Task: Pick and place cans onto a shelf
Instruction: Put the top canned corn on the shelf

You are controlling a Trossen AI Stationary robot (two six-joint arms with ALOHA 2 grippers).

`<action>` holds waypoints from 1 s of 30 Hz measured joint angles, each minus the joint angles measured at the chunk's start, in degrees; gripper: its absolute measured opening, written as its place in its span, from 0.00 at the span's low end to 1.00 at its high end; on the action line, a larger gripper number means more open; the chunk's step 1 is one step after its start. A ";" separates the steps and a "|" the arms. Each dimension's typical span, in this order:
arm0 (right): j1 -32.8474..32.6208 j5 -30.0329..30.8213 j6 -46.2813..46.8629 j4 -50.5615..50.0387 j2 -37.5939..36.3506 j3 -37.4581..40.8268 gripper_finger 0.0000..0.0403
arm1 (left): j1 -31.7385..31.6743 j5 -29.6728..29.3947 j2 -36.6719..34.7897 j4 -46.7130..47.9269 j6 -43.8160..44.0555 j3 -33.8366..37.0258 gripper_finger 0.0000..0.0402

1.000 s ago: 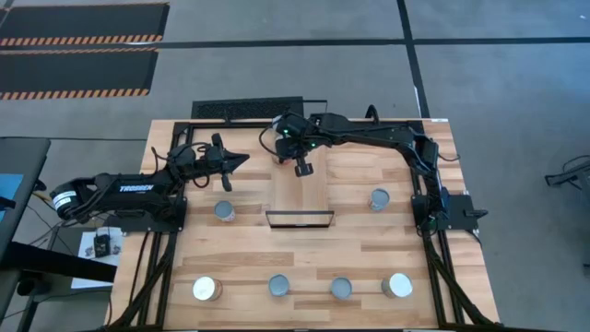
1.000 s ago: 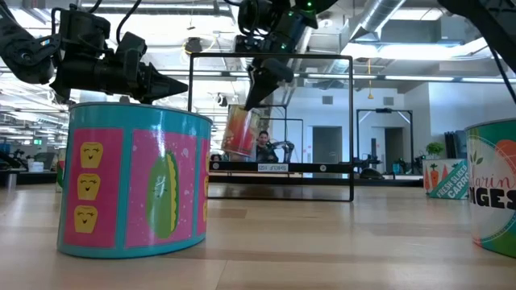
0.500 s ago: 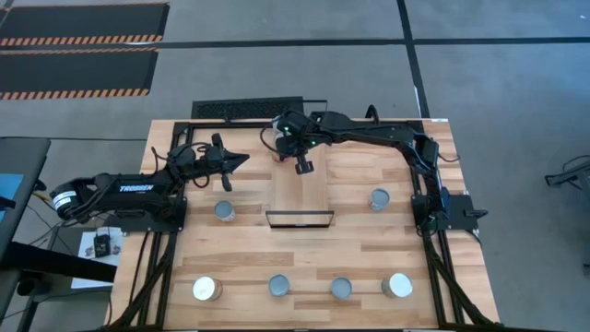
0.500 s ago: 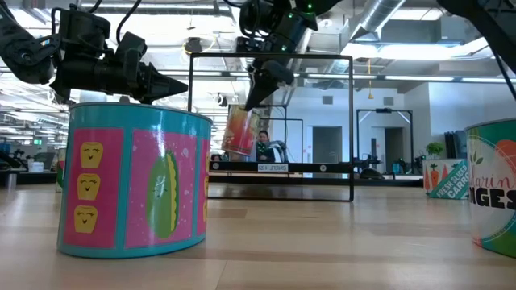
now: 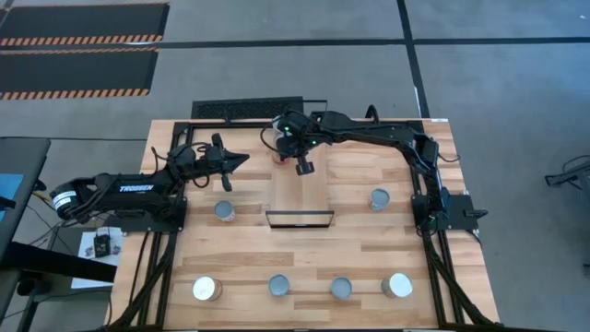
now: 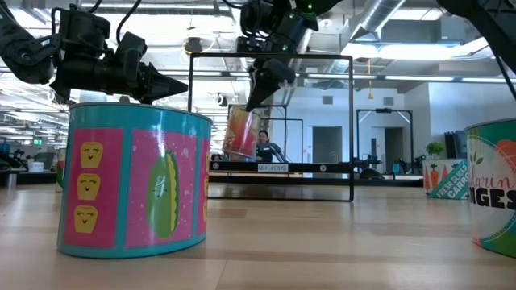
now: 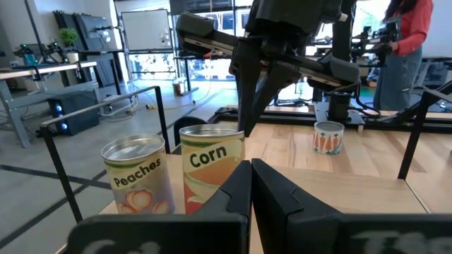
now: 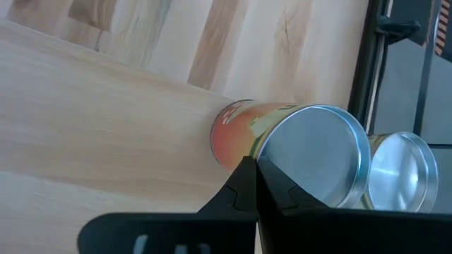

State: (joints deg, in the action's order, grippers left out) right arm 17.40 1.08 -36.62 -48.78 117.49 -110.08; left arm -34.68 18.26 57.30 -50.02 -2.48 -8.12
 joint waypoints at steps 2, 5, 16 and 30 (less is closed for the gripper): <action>-0.02 -0.16 0.10 0.19 0.00 0.00 0.02 | -0.02 0.00 0.00 0.00 0.00 0.00 0.00; -0.01 -0.56 0.15 -0.46 -0.01 0.01 0.02 | 0.00 0.00 0.00 0.00 0.02 0.00 0.00; -0.09 0.42 0.51 0.54 2.75 0.00 0.07 | -0.02 0.04 0.00 0.01 0.24 0.00 0.00; -0.13 0.41 0.65 2.50 2.34 -0.33 0.16 | -0.02 0.07 0.00 0.02 0.22 0.00 0.00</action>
State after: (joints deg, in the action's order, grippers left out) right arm 17.27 1.48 -35.97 -46.28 119.83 -110.41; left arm -34.69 18.34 57.30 -50.00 -2.26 -8.12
